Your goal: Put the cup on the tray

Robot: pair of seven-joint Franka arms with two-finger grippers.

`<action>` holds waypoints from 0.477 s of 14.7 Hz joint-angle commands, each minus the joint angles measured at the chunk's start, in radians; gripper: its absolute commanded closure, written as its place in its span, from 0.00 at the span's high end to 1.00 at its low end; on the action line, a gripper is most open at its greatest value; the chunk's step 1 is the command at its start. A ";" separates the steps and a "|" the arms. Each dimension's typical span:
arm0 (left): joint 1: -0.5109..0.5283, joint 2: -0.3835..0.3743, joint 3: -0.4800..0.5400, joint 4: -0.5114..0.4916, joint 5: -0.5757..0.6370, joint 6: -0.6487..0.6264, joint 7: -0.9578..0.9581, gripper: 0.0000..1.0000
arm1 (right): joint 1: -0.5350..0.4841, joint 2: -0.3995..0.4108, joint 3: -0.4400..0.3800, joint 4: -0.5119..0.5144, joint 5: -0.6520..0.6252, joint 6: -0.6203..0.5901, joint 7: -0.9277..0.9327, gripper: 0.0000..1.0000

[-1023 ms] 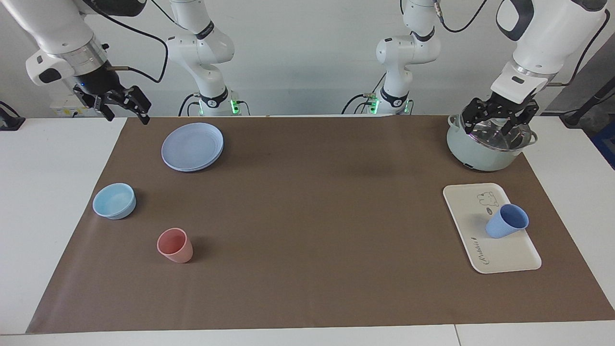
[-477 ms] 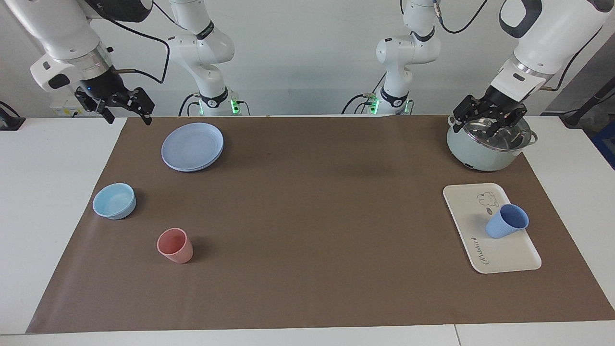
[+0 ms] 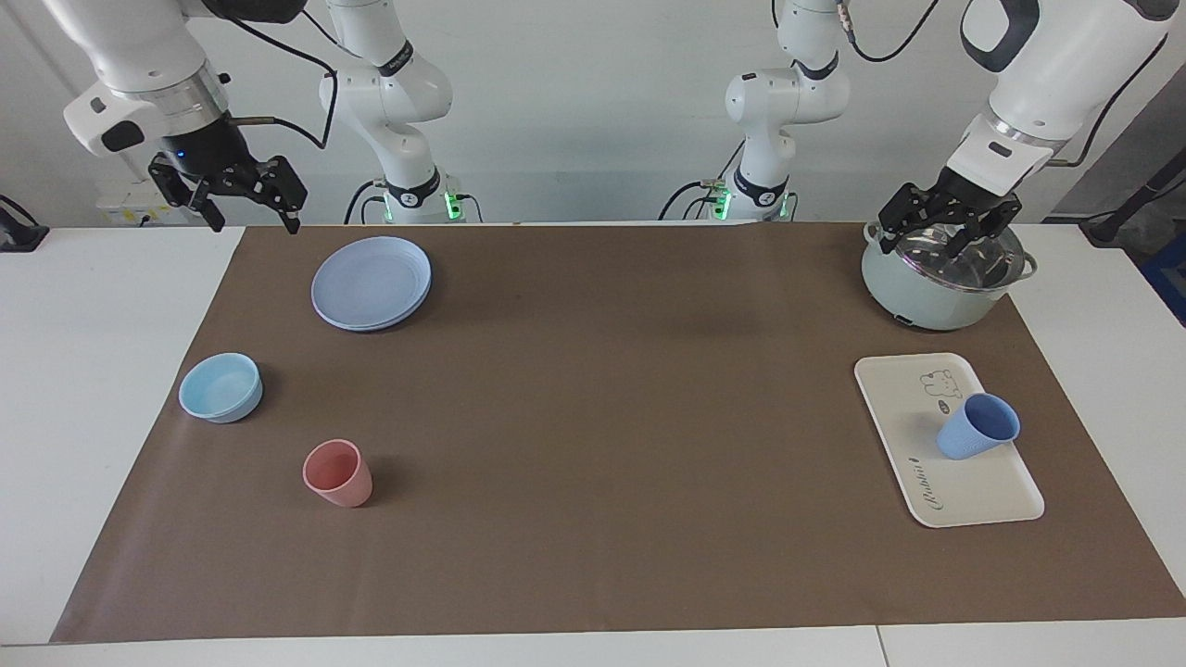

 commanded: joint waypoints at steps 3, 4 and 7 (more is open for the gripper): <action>-0.008 -0.027 0.002 -0.016 0.028 0.001 -0.018 1.00 | 0.000 0.010 0.007 0.006 -0.021 0.015 0.016 1.00; -0.008 -0.027 0.004 -0.010 0.028 0.001 -0.018 1.00 | 0.000 0.010 0.007 0.006 -0.018 0.017 0.018 1.00; -0.005 -0.025 0.005 0.032 0.032 -0.004 -0.018 1.00 | -0.003 0.008 0.005 0.005 -0.014 0.015 0.013 1.00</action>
